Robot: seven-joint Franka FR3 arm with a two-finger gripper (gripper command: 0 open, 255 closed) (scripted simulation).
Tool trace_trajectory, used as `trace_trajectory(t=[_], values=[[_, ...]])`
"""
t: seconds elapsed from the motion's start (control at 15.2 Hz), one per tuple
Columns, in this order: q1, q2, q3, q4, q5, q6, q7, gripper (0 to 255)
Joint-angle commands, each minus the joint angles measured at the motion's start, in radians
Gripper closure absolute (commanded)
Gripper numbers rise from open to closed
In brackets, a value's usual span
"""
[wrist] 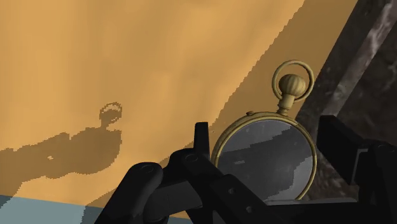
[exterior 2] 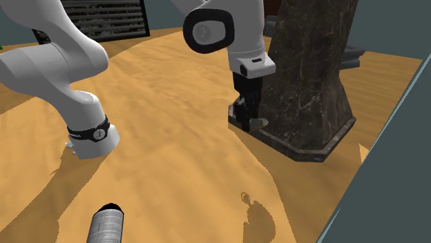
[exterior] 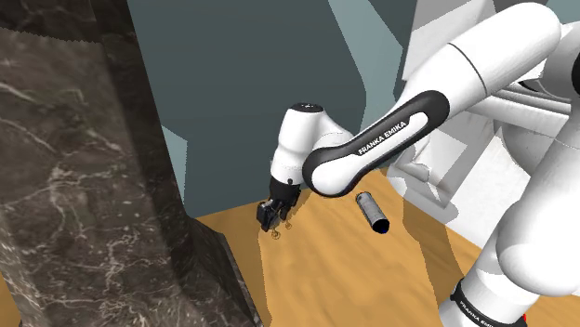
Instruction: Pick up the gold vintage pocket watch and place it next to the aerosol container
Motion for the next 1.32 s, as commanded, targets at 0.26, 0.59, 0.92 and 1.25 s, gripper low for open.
trace_trajectory(t=[0.26,0.59,0.92,1.25], values=[[-0.057,-0.129,-0.070,-0.147,0.135,0.029,-0.233,255],[-0.091,-0.214,-0.159,-0.239,0.206,0.031,-0.414,255],[-0.132,-0.273,-0.259,-0.302,0.236,0.023,-0.581,255],[-0.186,-0.304,-0.363,-0.334,0.236,0.010,-0.737,255]])
